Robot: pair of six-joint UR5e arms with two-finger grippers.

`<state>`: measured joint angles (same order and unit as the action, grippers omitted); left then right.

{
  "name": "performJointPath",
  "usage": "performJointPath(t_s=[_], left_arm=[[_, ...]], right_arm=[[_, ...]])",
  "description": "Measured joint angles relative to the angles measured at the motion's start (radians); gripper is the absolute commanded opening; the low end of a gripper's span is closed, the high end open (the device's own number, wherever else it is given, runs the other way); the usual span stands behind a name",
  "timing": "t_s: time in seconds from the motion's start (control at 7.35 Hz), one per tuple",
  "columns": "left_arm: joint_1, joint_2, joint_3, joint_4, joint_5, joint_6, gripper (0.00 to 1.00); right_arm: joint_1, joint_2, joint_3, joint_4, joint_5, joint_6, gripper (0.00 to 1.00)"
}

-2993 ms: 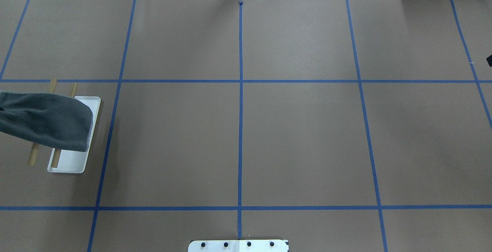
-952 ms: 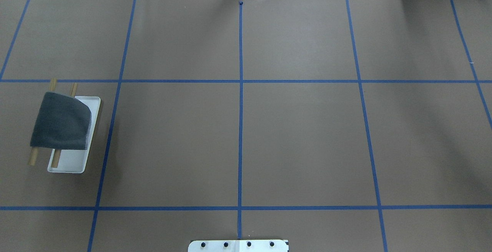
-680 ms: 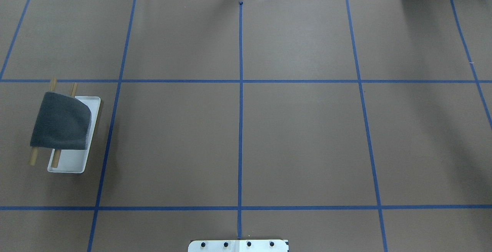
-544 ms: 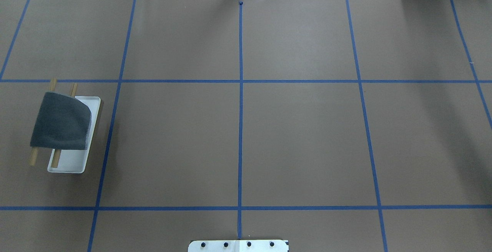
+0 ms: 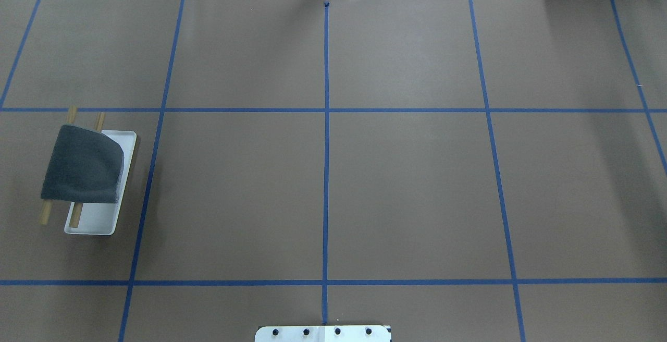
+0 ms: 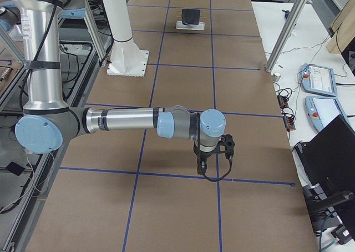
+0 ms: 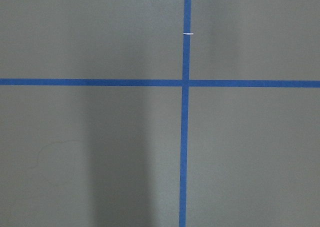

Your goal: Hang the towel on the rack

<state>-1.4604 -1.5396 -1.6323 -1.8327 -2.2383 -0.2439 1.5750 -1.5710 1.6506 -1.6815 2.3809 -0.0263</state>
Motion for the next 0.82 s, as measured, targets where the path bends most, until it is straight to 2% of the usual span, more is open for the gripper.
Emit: performJointPath(t_s=[0.27,0.82], left_arm=[[-0.063,0.000,-0.014,0.052,-0.125,-0.009,0.98],[-0.100,0.007,-0.027,0.104,-0.154,-0.006,0.98]], right_arm=[[0.003,-0.006,0.001,0.004,-0.015,0.003,1.00],[0.003,-0.004,0.023,0.005,-0.012,0.030,1.00]])
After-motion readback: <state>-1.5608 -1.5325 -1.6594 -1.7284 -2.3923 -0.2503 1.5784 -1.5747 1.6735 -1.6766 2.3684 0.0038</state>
